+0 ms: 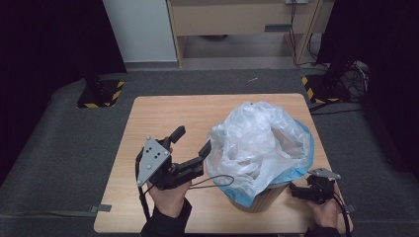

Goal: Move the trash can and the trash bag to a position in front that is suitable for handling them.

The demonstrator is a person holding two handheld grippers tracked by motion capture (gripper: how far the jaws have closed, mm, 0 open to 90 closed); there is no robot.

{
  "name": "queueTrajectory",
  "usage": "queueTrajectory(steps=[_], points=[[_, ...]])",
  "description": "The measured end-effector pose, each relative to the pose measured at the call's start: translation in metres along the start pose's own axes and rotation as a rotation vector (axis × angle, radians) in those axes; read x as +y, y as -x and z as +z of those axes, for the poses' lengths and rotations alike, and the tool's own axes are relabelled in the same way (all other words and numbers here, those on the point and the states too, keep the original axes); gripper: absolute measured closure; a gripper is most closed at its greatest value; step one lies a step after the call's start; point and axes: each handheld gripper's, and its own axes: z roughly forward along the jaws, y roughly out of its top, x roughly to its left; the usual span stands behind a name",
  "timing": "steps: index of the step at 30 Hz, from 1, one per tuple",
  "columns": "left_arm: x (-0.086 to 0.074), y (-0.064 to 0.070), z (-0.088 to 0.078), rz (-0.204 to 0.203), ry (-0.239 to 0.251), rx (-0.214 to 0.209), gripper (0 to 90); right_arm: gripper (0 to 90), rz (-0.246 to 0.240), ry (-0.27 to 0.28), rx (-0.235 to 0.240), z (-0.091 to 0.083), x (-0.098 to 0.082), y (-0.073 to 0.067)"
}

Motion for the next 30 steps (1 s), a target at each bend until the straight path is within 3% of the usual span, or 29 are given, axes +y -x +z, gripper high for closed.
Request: queueTrajectory(steps=[11, 15, 20, 30], points=[[-0.002, -0.025, -0.01, -0.027, -0.02, 0.065, 20.2, 0.3, 0.0, 0.0, 0.0, 0.0, 0.0, 0.0], [-0.005, -0.031, -0.01, -0.016, -0.041, 0.096, 19.9, 0.4, 0.0, 0.0, 0.0, 0.0, 0.0, 0.0], [-0.015, -0.038, -0.006, -0.007, -0.078, 0.136, 19.7, 0.4, -0.001, 0.0, -0.001, 0.0, 0.0, 0.0], [-0.034, -0.056, -0.001, -0.031, -0.141, 0.179, 18.8, 0.3, 0.0, 0.0, 0.0, 0.0, 0.0, 0.0]])
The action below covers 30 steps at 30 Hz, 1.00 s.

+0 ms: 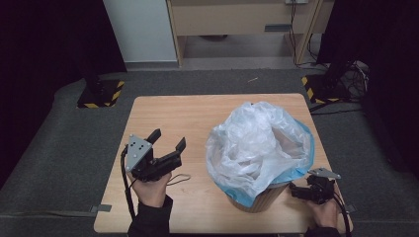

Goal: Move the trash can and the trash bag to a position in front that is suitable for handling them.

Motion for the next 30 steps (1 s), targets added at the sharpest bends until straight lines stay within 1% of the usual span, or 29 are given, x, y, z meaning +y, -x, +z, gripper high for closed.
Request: queueTrajectory(steps=[4, 9, 12, 13, 20, 23, 25, 26, 28, 29, 30], points=[[-0.005, -0.005, 0.002, 0.001, -0.019, 0.017, 18.4, 0.3, 0.0, 0.0, 0.0, 0.0, 0.0, 0.0], [-0.015, -0.012, 0.006, 0.014, -0.043, 0.037, 18.0, 0.3, 0.0, 0.0, 0.0, 0.0, 0.0, 0.0], [-0.025, -0.016, 0.012, 0.035, -0.073, 0.069, 16.9, 0.4, 0.0, 0.0, 0.0, 0.0, 0.0, 0.0], [-0.028, -0.017, 0.014, 0.035, -0.08, 0.075, 16.4, 0.4, 0.0, 0.0, 0.0, 0.0, 0.0, 0.0], [-0.057, -0.033, 0.03, 0.043, -0.174, 0.125, 14.3, 0.3, 0.0, 0.0, 0.0, 0.0, 0.0, 0.0], [-0.071, -0.041, 0.037, 0.023, -0.22, 0.131, 14.1, 0.3, -0.001, -0.001, -0.001, 0.0, 0.0, 0.0], [-0.079, -0.046, 0.039, 0.026, -0.24, 0.144, 13.8, 0.4, 0.0, 0.0, 0.0, 0.0, 0.0, 0.0], [-0.086, -0.05, 0.041, 0.025, -0.262, 0.154, 13.8, 0.4, 0.001, 0.0, 0.0, 0.0, 0.0, 0.0], [-0.097, -0.056, 0.043, 0.007, -0.293, 0.161, 13.8, 0.3, 0.0, 0.0, -0.001, 0.0, 0.0, 0.0], [-0.102, -0.058, 0.044, 0.005, -0.311, 0.167, 13.6, 0.3, 0.0, 0.0, -0.001, 0.0, 0.0, 0.0], [-0.109, -0.062, 0.045, -0.004, -0.336, 0.178, 13.3, 0.3, 0.0, 0.0, -0.001, 0.0, 0.0, 0.0]])
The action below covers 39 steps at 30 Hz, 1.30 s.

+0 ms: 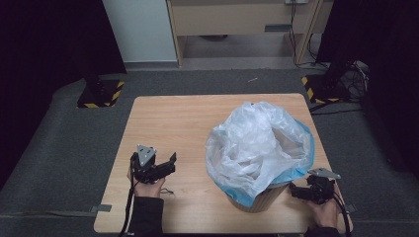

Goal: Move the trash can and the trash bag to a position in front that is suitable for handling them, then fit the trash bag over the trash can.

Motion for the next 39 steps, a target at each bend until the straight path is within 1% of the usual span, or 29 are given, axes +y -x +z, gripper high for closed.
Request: queueTrajectory(steps=[2, 4, 6, 9, 11, 13, 14, 16, 18, 19, 20, 22, 24, 28, 33, 37, 39], points=[[-0.011, -0.006, 0.005, -0.027, -0.025, -0.009, 12.9, 0.3, 0.001, 0.0, 0.001, 0.0, 0.0, 0.0], [-0.02, -0.01, 0.009, -0.036, -0.049, -0.019, 12.6, 0.3, 0.001, 0.001, -0.001, 0.0, 0.0, 0.0], [-0.027, -0.012, 0.011, -0.025, -0.071, -0.012, 11.5, 0.3, 0.003, 0.001, -0.001, 0.0, 0.0, 0.0], [-0.04, -0.017, 0.013, 0.006, -0.104, 0.012, 11.1, 0.3, 0.002, 0.001, -0.001, 0.0, 0.0, 0.0], [-0.051, -0.022, 0.014, 0.0, -0.121, 0.024, 11.1, 0.3, 0.002, 0.001, -0.001, 0.0, 0.0, 0.0], [-0.061, -0.027, 0.015, -0.019, -0.138, 0.029, 11.1, 0.3, 0.001, 0.001, -0.001, 0.0, 0.0, 0.0], [-0.064, -0.029, 0.015, -0.013, -0.149, 0.034, 10.7, 0.3, 0.0, 0.001, 0.0, 0.0, 0.0, 0.0], [-0.073, -0.033, 0.015, -0.002, -0.169, 0.056, 10.1, 0.3, -0.004, 0.002, 0.003, 0.0, 0.0, -0.001], [-0.078, -0.037, 0.015, 0.003, -0.185, 0.076, 10.0, 0.4, -0.008, 0.001, 0.006, 0.0, 0.0, -0.001], [-0.079, -0.038, 0.014, -0.004, -0.198, 0.078, 10.0, 0.4, -0.01, 0.0, 0.009, 0.0, 0.0, -0.001], [-0.079, -0.039, 0.014, -0.005, -0.198, 0.078, 8.6, 0.4, -0.011, 0.0, 0.01, 0.0, 0.0, -0.001], [-0.079, -0.039, 0.013, 0.006, -0.203, 0.089, 8.4, 0.4, -0.012, 0.0, 0.01, 0.0, 0.0, -0.001], [-0.079, -0.039, 0.014, 0.013, -0.216, 0.09, 8.2, 0.4, -0.012, 0.0, 0.01, 0.0, 0.0, -0.001], [-0.079, -0.038, 0.016, 0.029, -0.254, 0.101, 7.1, 0.4, -0.012, 0.0, 0.01, 0.0, 0.0, -0.001], [-0.079, -0.039, 0.017, 0.021, -0.259, 0.095, 6.4, 0.4, -0.013, 0.0, 0.01, 0.0, -0.001, -0.001], [-0.08, -0.044, 0.017, -0.02, -0.281, 0.068, 4.0, 0.3, -0.01, 0.001, 0.008, -0.001, -0.001, -0.002], [-0.08, -0.043, 0.018, -0.023, -0.281, 0.07, 3.2, 0.3, -0.006, 0.0, 0.007, -0.001, -0.001, -0.002]])
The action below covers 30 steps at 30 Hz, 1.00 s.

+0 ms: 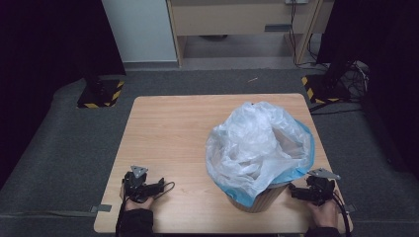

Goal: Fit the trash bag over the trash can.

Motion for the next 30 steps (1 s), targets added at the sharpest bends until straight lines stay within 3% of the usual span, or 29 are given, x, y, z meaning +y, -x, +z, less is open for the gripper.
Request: queueTrajectory(steps=[30], points=[[0.0001, 0.0001, 0.0003, 0.001, -0.002, -0.003, 2.5, 0.3, 0.007, -0.002, -0.008, -0.0007, -0.0007, -0.0004]])
